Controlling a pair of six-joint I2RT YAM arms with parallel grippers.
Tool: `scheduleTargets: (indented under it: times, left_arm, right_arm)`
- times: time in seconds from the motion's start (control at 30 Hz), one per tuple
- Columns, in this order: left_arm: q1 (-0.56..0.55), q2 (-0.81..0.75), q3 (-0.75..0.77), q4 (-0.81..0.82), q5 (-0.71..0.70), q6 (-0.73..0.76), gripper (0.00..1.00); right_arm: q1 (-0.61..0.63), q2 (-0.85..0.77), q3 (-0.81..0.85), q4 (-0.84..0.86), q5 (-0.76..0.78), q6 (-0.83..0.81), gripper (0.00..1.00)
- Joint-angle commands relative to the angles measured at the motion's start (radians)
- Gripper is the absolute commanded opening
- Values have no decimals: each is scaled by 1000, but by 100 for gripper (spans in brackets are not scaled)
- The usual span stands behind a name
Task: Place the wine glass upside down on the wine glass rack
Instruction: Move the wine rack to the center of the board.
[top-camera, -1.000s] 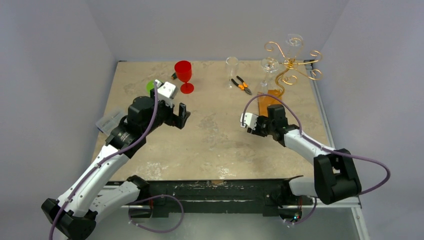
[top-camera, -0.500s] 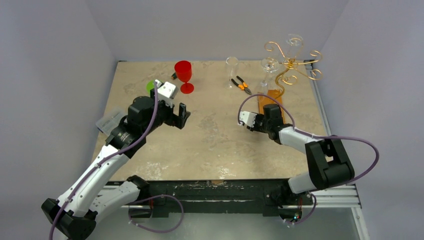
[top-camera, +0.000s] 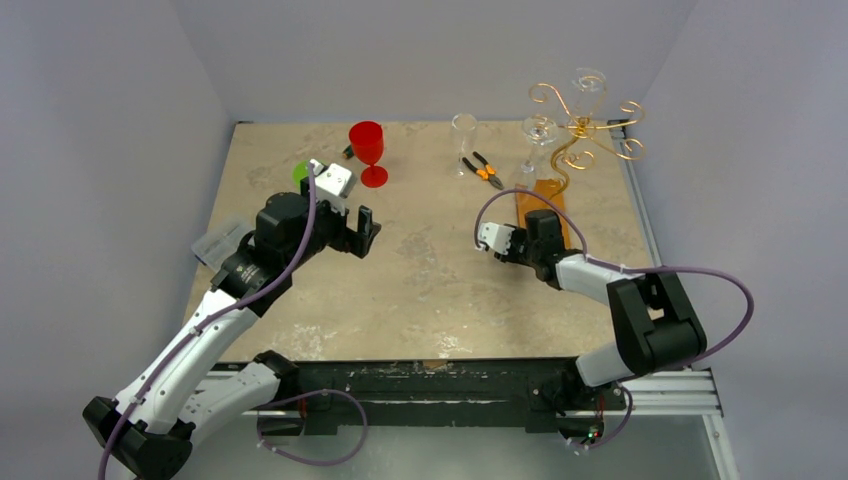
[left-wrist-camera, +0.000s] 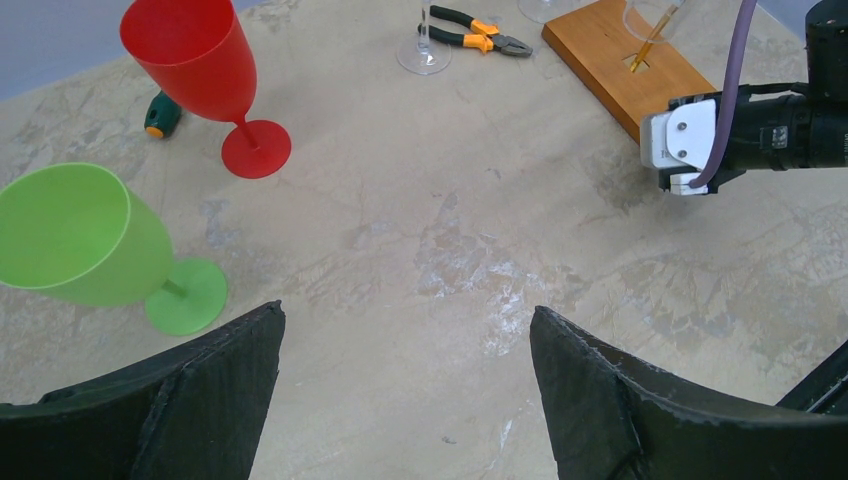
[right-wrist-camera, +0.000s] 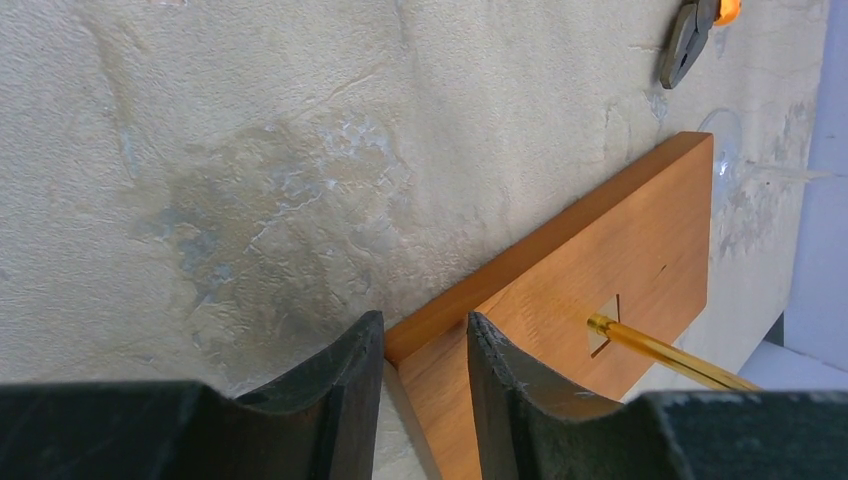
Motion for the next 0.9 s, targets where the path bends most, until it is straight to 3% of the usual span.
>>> scheduleTargets:
  times: [0.0,0.87]
  left_arm:
    - [1,-7,6,20,-2,19,90]
    - [2,-9,6,20,-1,17,90]
  right_arm:
    - [-22,6,-7,26,54,17,34]
    - [-208,-50,-27,-23,23,-33,34]
